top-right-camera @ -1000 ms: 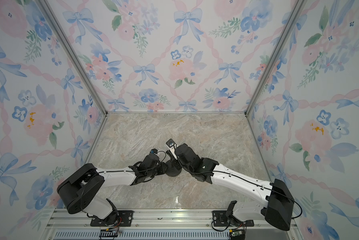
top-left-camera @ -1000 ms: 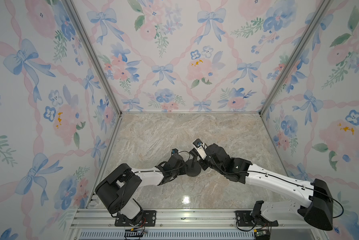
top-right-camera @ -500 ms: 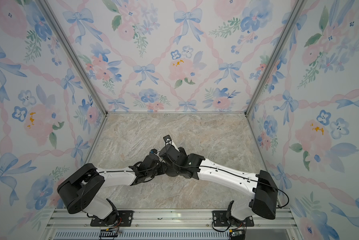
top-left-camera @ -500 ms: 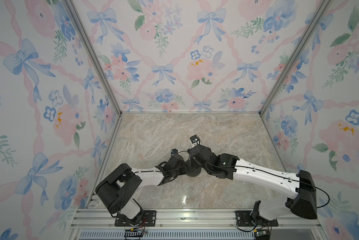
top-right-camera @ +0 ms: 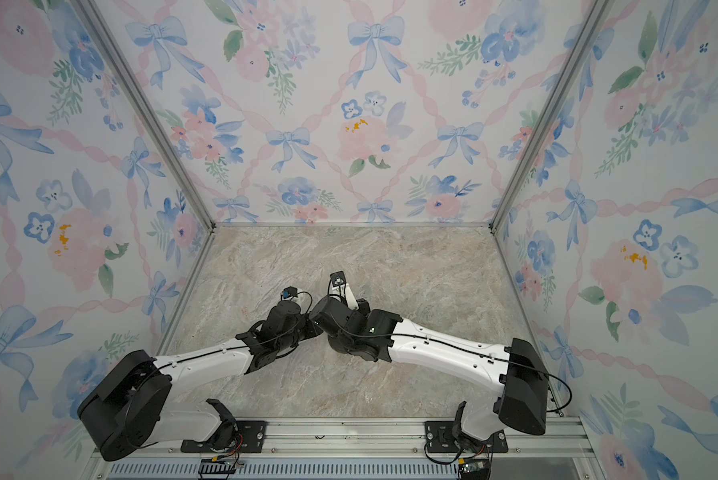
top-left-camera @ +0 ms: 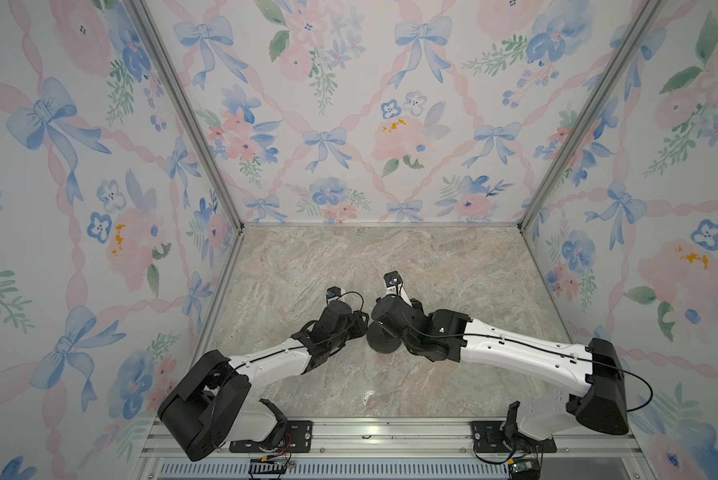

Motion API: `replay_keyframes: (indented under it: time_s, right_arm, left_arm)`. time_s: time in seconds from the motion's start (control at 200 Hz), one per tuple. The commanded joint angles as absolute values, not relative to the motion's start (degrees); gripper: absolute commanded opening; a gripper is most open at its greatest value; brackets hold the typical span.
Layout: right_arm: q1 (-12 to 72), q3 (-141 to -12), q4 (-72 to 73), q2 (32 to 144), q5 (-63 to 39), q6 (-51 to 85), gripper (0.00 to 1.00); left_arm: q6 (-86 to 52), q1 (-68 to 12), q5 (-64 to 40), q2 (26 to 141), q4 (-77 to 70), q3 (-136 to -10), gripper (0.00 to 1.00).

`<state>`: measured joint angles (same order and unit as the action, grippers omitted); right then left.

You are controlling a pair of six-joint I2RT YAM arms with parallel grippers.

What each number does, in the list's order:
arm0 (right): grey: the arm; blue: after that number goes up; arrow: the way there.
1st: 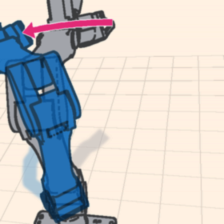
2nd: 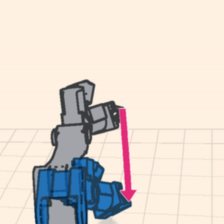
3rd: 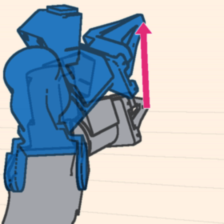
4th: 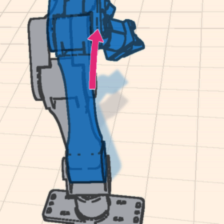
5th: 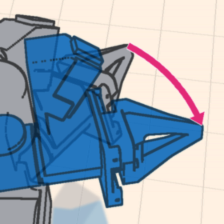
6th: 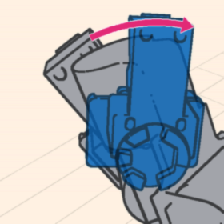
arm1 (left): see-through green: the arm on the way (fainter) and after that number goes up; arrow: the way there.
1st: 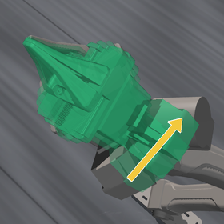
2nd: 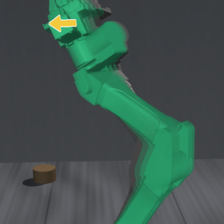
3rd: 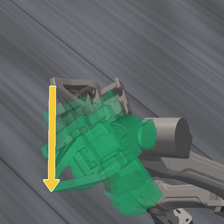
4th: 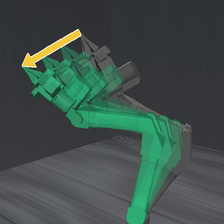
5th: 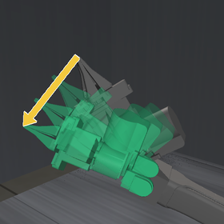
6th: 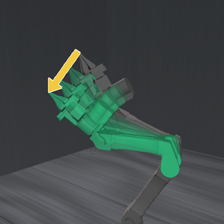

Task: Assemble a microphone stand
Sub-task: Screw the microphone stand pole into the microphone stand base.

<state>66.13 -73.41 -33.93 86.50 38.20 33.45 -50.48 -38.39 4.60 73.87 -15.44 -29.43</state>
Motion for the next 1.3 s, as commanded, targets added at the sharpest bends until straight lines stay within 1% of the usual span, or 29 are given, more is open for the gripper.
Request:
replay_keyframes:
  time_s: [0.0,0.03,0.055,0.09,0.13,0.165,0.24,0.335,0.445,0.495,0.555,0.615,0.785,0.96,1.125,1.175,1.295]
  right_arm:
    - [67.5,-73.16,-40.3,89.53,32.67,41.47,0.0]
    - [67.5,-73.38,-40.63,89.64,32.83,42.55,0.0]
    - [67.5,-73.57,-40.98,89.79,33.0,43.42,0.0]
    - [67.5,-73.88,-41.42,90.04,33.3,44.38,0.0]
    - [67.58,-74.36,-41.61,90.32,33.4,44.65,0.0]
    - [67.67,-74.76,-41.97,90.56,33.48,44.8,0.0]
    - [67.89,-75.36,-42.73,91.2,33.55,44.95,0.0]
    - [67.94,-75.53,-43.48,91.28,33.66,45.09,0.0]
    - [67.94,-75.2,-43.62,91.07,33.66,44.78,0.0]
    - [67.94,-75.07,-43.68,90.9,33.66,44.78,0.0]
    - [67.94,-74.67,-43.3,90.62,33.66,44.74,0.0]
    - [67.94,-74.13,-42.84,90.23,33.81,44.74,0.0]
    - [67.72,-72.77,-41.44,89.19,33.48,44.31,0.0]
    - [67.59,-72.03,-41.32,88.28,33.09,44.57,0.0]
    - [67.51,-71.63,-41.31,87.98,33.13,44.74,0.0]
    - [67.5,-71.63,-41.43,87.89,33.28,44.94,0.0]
    - [67.41,-71.78,-41.13,87.89,33.4,44.82,0.0]
  left_arm:
    - [-44.47,-38.53,8.17,68.6,-17.77,-27.21,0.5]
    - [-42.32,-38.99,7.25,66.75,-21.03,-25.81,0.47]
    - [-40.0,-39.54,5.2,64.96,-25.66,-23.56,0.47]
    - [-37.22,-40.56,2.41,62.25,-32.57,-20.43,0.5]
    - [-35.4,-42.07,2.31,59.34,-37.93,-17.85,0.53]
    - [-33.58,-43.54,3.94,56.89,-40.53,-16.39,0.55]
    - [-25.08,-46.36,4.9,52.68,-44.07,-13.83,0.57]
    - [-17.78,-48.22,5.06,51.13,-45.92,-11.32,0.63]
    - [-12.05,-49.38,2.77,53.27,-53.28,-7.01,0.71]
    - [-9.77,-49.53,2.02,55.23,-56.75,-5.92,0.73]
    - [-6.71,-49.57,1.49,58.23,-58.48,-6.35,0.76]
    - [-4.1,-49.57,0.73,61.73,-59.98,-7.38,0.83]
    - [-0.36,-49.92,-1.88,72.82,-72.3,-8.37,0.91]
    - [0.71,-49.92,-3.46,83.04,-80.32,-12.65,0.91]
    - [0.77,-49.6,-4.71,90.16,-86.94,-14.55,0.87]
    - [0.28,-49.32,-5.33,91.61,-88.01,-14.75,0.84]
    - [-0.16,-48.57,-7.25,94.21,-89.03,-15.76,0.7]
